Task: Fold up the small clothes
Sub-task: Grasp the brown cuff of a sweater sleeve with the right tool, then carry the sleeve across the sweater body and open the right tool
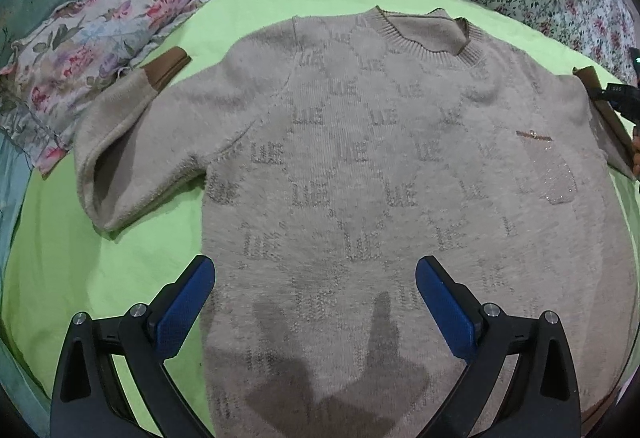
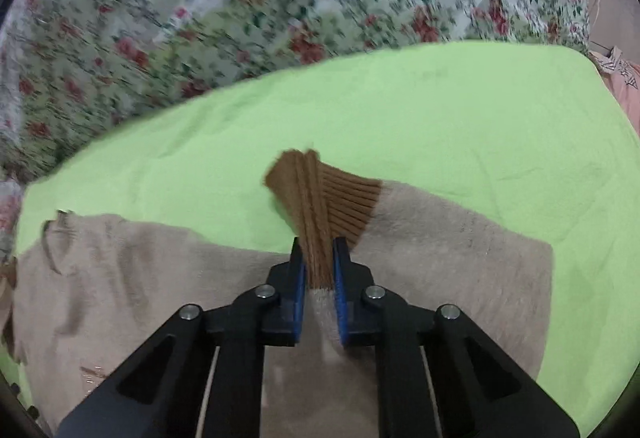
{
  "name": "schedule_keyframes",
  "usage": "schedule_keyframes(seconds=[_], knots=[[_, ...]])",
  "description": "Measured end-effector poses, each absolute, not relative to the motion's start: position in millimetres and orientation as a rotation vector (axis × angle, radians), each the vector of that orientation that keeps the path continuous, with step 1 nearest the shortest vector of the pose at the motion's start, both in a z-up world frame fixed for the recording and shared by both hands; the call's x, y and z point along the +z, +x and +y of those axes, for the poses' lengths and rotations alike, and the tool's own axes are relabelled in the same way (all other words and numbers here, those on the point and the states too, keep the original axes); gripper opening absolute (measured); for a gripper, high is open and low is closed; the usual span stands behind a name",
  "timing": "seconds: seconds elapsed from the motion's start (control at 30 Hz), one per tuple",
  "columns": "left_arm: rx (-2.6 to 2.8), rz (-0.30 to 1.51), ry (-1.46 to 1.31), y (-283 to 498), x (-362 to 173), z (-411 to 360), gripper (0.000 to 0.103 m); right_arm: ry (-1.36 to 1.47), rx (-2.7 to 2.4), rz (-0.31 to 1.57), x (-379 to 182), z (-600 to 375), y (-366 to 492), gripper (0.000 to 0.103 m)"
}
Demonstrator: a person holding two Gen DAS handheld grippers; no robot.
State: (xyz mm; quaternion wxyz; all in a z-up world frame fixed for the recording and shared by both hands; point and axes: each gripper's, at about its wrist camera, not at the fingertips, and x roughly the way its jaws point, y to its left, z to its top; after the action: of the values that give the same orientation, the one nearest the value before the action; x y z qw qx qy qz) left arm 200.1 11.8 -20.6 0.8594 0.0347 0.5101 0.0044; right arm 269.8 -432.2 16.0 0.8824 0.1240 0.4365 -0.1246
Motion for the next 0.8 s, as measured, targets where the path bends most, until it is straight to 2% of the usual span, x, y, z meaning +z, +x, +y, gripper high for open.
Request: schedule_keyframes(seconds=[0.17,0.37,0.6,0.8], knots=[[-0.005,1.070,0.044,202,-22,13,0.101,0.354,-0.120,0.835,38,-386,253,0.011],[-0.024,1.053,-0.005,202,-15,18,0.101,0.469,0.118,0.792,46,-288,255,0.011],[-0.053,1.035,-0.082,198,-12,39,0.101,0.523,0.349,0.841,14,-159,275,0.011],[-0.082,1.043,-0.160,202,-16,55,0.101,0.520,0.454,0.906,-18,-94,281,0.011]])
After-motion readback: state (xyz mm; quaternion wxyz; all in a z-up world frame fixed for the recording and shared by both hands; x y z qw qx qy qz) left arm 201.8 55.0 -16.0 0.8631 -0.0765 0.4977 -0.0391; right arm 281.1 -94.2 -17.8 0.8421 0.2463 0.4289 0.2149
